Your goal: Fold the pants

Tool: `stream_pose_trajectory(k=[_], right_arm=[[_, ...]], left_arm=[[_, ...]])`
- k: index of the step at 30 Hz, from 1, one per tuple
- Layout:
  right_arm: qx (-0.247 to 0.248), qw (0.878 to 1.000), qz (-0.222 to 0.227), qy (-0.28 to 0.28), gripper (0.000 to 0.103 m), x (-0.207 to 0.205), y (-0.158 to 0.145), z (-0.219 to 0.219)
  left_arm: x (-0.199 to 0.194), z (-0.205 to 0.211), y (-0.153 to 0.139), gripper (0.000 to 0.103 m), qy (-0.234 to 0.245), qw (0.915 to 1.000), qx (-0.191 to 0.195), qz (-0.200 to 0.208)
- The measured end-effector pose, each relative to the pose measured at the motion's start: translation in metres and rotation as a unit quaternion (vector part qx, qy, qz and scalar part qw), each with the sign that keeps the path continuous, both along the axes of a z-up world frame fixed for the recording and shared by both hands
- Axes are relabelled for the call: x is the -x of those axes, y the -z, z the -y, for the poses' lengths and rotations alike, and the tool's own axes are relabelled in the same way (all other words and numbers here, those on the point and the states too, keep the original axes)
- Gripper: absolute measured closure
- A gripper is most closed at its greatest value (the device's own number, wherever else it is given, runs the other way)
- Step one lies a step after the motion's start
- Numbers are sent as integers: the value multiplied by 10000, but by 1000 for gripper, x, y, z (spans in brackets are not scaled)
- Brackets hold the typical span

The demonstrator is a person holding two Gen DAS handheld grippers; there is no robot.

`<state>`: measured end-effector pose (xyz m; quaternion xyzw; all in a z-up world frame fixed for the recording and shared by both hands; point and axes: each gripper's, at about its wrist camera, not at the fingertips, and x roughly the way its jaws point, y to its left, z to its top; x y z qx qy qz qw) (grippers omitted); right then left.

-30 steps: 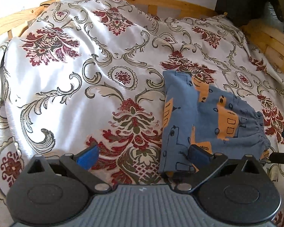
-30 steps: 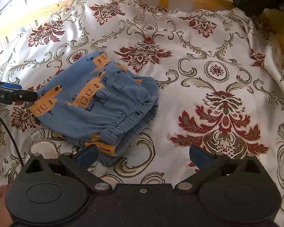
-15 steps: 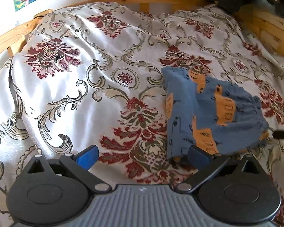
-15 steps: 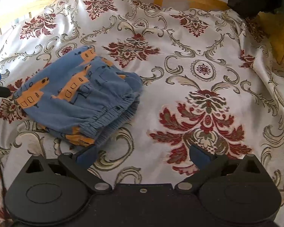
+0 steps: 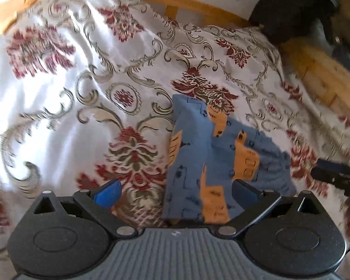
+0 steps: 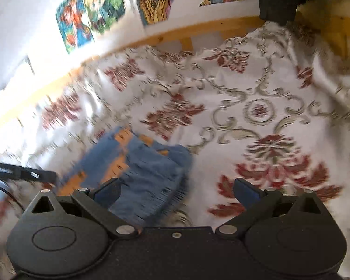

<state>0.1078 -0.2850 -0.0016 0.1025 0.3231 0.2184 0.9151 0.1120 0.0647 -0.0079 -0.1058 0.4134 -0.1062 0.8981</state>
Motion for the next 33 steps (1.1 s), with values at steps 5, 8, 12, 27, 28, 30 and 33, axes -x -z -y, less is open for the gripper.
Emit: stream_pose_trajectory(k=[5,8,12,27,28,30,33], right_arm=[[-592,9972,-225,-406,1,-34,16,1],[-1149,9904,-411,-651,1,-60,25,7],[-1551,9830,-562,-806,4,-83,38,13],[-1898,9753,-1124,-80,40,-89,54,13],[-1839,9759,-1170,-39,43,-88,54,12],[-1811,9759,-1217,9,48,-88,55,10],[-1824,9751,-1260,88,59,-87,57,10]], left_arm=[[-18,-4,12,0,-10,9993,374,97],[-31,-5,20,1,190,9982,556,-78],[-40,-5,31,9,420,9965,681,-261],[-29,-16,33,56,552,9935,862,-494],[-29,-16,33,57,542,9930,902,-535],[-28,-15,34,59,489,9933,883,-555],[-28,-16,35,63,417,9927,960,-605]])
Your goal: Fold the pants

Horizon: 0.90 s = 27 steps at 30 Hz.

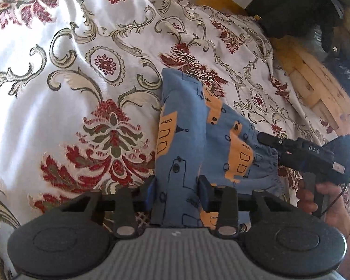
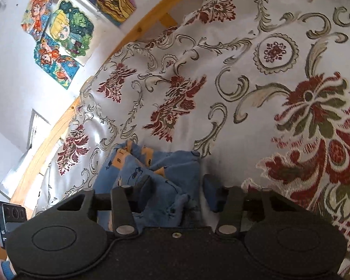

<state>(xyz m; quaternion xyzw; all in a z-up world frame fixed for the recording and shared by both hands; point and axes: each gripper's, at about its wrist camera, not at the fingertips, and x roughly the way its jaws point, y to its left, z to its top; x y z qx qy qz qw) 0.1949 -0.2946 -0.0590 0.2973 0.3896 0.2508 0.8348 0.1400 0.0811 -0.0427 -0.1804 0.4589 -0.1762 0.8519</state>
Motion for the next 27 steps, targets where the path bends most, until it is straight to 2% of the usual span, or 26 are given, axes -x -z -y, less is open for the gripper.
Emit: stream_pose_trajectory(k=[5,8,12,16,27], right_arm=[[-199,9997,-87,125,72,3,5,0],[-190,9997,-22,161,77,5,2,-1],[283,9990,306,152,81,12,-10,-10],[853,9938,706,97,83,23,-26,-23],[1477,9805,1284,169,84,53,-56,-25]], left_arm=[[0,-7,3,70,-135,9996,209,-111],[1,-6,3,75,-226,9995,190,-88],[5,2,-3,78,-353,9993,55,-47],[11,17,-14,80,-399,9988,-292,19],[37,55,-49,83,-538,9965,-591,245]])
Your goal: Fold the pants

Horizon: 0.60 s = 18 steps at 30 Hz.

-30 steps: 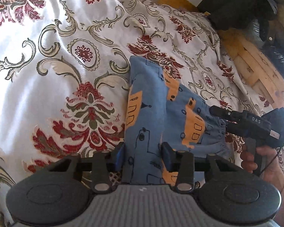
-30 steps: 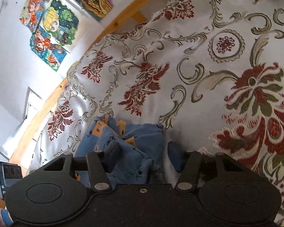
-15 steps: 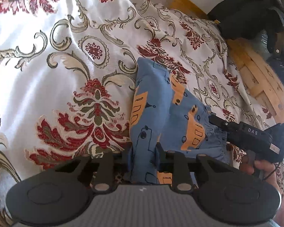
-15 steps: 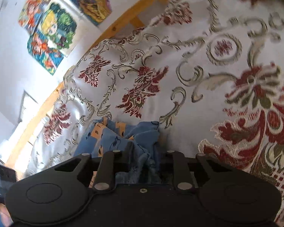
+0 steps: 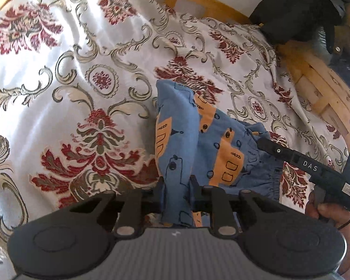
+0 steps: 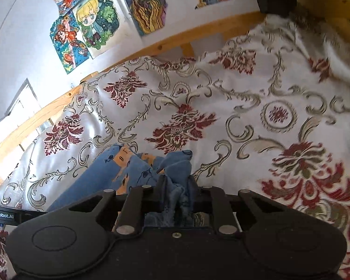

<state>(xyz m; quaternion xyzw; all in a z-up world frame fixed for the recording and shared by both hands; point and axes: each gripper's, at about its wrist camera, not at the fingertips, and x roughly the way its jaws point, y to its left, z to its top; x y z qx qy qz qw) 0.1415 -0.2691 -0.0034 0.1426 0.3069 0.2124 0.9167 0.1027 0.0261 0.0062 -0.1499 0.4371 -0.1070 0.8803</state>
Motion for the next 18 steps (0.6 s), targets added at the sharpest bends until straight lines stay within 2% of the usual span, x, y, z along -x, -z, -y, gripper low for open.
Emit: stream_pose_trajectory(k=[5,12,18], right_arm=[[285,9994,173,83,84,15,-13,5],[409,9980,387,295,85,21,-25,16],[398,9966,575,433,85,16,-33,27]], left_arm=[[7,24,-11,83,142,9995,-273,87],[8,39,-19,83,284,9992,-226,162],[3,51,-29,83,436,9978,-308,402]])
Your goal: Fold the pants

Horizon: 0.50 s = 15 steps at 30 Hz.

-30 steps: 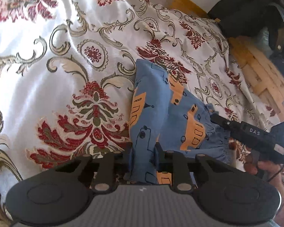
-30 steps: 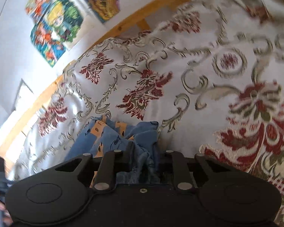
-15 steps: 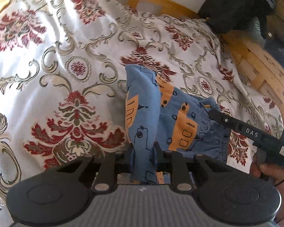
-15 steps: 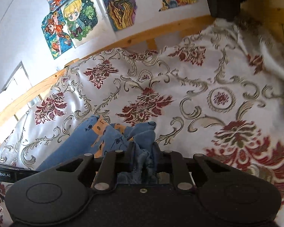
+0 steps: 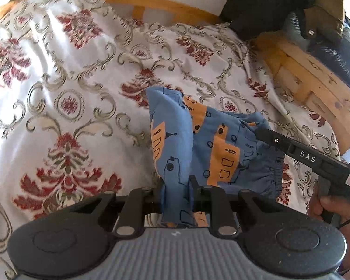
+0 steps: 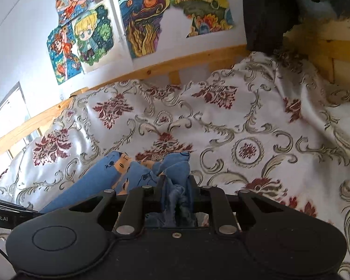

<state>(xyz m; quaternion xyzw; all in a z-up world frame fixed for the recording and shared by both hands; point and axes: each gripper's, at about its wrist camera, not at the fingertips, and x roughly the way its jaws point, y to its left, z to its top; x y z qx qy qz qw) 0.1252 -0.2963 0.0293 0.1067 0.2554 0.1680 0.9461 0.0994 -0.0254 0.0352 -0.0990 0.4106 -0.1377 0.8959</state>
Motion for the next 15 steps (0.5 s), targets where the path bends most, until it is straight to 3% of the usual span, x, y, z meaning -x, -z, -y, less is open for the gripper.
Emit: stream_pose_trajectory(k=[8,15], right_arm=[[114,9996,248,106,85,-23,-6,6],[606,9970,385,-290,85,-93,-17,-5]], left_arm=[[-27,7,-4,83,222,9996,65,140],[-75,-2,-2,83,123,9991,308,246]])
